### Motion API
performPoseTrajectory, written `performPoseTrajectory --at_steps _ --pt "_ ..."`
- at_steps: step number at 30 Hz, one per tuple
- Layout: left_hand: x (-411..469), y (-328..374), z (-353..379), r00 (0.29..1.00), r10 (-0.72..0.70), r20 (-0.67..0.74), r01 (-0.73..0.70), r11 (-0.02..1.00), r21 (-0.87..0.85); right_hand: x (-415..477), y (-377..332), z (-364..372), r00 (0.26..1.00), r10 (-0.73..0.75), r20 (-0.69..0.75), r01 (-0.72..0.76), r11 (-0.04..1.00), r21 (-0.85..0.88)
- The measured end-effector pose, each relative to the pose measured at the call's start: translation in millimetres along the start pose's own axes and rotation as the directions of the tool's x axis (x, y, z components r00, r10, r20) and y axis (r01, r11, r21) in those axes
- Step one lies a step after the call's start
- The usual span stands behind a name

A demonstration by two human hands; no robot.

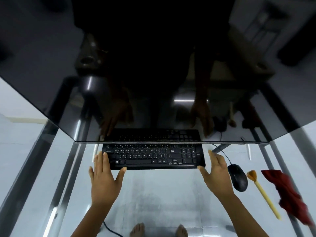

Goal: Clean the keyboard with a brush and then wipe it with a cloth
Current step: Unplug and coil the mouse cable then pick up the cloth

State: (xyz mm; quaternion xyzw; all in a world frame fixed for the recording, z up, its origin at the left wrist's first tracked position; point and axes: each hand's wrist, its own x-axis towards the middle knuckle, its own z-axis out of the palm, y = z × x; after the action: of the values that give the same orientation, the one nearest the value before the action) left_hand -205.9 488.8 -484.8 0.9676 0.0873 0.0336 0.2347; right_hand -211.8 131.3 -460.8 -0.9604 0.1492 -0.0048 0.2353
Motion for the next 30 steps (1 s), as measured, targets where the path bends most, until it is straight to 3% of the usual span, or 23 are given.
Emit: performPoseTrajectory --at_steps 4,8,12,15,21,30 --pt "-12.5 28.0 13.7 0.989 0.139 0.043 -0.14 0.99 -0.002 -11.8 43.9 -30.8 0.983 0.006 -0.181 -0.053 0.966 -0.253" --pt "-15.7 61.3 34.9 0.939 0.301 0.164 -0.311 0.95 0.037 -24.5 73.3 -40.2 0.987 0.044 -0.152 -0.094 0.935 -0.342" --pt "-8.1 86.8 46.1 0.921 0.345 0.184 -0.36 0.932 0.054 -12.8 79.9 -35.3 0.991 0.0 -0.135 -0.044 0.944 -0.327" --pt "-4.6 93.2 49.1 0.915 0.366 0.167 -0.379 0.924 0.049 9.7 80.4 -35.4 0.989 0.067 -0.133 -0.101 0.957 -0.271" --pt "-7.0 86.2 53.5 0.941 0.292 0.17 -0.304 0.951 0.047 51.8 79.7 -44.3 0.977 0.177 -0.117 -0.197 0.962 -0.189" --pt "-11.6 82.6 49.2 0.953 0.26 0.157 -0.269 0.963 0.032 41.3 87.2 -45.6 0.973 0.166 -0.159 -0.183 0.977 -0.104"
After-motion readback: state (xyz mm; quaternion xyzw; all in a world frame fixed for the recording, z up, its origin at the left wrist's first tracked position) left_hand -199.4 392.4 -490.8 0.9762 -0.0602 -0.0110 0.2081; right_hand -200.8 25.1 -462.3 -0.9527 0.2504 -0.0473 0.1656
